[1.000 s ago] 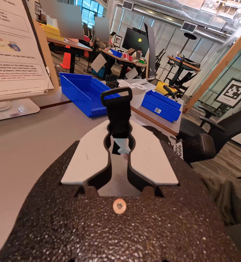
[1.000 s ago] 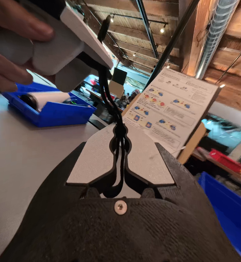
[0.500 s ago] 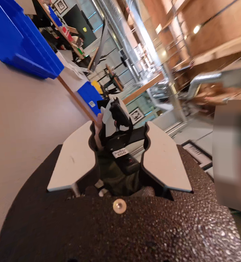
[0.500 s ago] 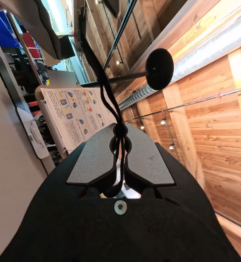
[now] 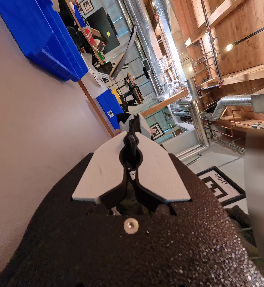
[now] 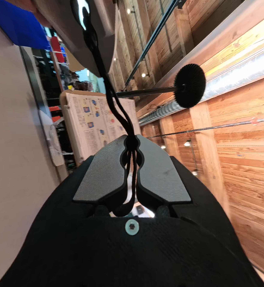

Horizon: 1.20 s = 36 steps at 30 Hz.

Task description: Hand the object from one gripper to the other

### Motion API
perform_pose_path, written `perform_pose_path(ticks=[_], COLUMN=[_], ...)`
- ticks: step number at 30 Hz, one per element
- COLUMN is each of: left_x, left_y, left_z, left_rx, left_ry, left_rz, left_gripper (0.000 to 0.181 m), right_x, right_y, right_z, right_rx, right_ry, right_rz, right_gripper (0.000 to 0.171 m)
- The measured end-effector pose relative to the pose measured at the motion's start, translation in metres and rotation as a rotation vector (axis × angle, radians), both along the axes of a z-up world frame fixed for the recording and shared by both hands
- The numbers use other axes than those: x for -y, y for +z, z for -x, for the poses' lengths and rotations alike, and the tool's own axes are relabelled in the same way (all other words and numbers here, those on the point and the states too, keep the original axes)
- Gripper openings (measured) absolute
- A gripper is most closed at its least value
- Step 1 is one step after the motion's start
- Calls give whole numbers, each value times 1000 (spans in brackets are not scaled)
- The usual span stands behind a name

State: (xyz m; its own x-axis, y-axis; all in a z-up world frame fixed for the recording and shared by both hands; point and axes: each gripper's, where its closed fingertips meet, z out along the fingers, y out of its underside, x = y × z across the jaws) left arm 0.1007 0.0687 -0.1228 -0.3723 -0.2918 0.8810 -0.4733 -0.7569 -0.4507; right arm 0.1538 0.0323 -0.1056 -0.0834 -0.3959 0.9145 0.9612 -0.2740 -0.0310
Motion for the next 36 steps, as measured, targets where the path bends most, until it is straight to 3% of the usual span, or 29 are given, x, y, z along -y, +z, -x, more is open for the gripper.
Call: perform_pose_path(ticks=[2, 7, 11, 14, 16, 20, 23, 26, 32, 33, 36], left_x=[-8, -28, -18, -4, 2, 10, 13, 15, 9, 7, -11], left_y=[-2, 9, 15, 16, 14, 23, 25, 23, 18, 16, 13], left_z=[-2, 5, 22, 33, 35, 34, 32, 32, 27, 24, 21], left_rx=[34, 174, 325, 406, 413, 411, 385, 367, 307, 286, 226], left_ry=[60, 120, 9, -115, -159, -169, -170, -174, -128, -103, 7], left_rz=[-87, -288, -474, -580, -635, -617, -622, -643, -711, -735, -895], left_gripper=[4, 3, 4, 4, 4, 3, 3, 3, 4, 6, 41], right_x=[-9, -12, 3, 10, 11, -2, -12, -13, -13, -13, -12], right_y=[-18, -39, -16, -10, -3, -14, -20, -19, -21, -21, -24], right_z=[-5, 5, 15, 34, 40, 49, 33, 27, 22, 20, 9], right_rx=[-140, -658, -1046, -1208, -1113, -805, -666, -617, -512, -479, -355], right_ry=[64, 410, 703, 877, 861, 630, 440, 399, 331, 305, 206], right_rz=[89, 268, 270, 350, 328, 368, 318, 277, 286, 284, 307], right_gripper=[12, 67, 72, 75, 68, 69, 50, 26, 21, 21, 19])
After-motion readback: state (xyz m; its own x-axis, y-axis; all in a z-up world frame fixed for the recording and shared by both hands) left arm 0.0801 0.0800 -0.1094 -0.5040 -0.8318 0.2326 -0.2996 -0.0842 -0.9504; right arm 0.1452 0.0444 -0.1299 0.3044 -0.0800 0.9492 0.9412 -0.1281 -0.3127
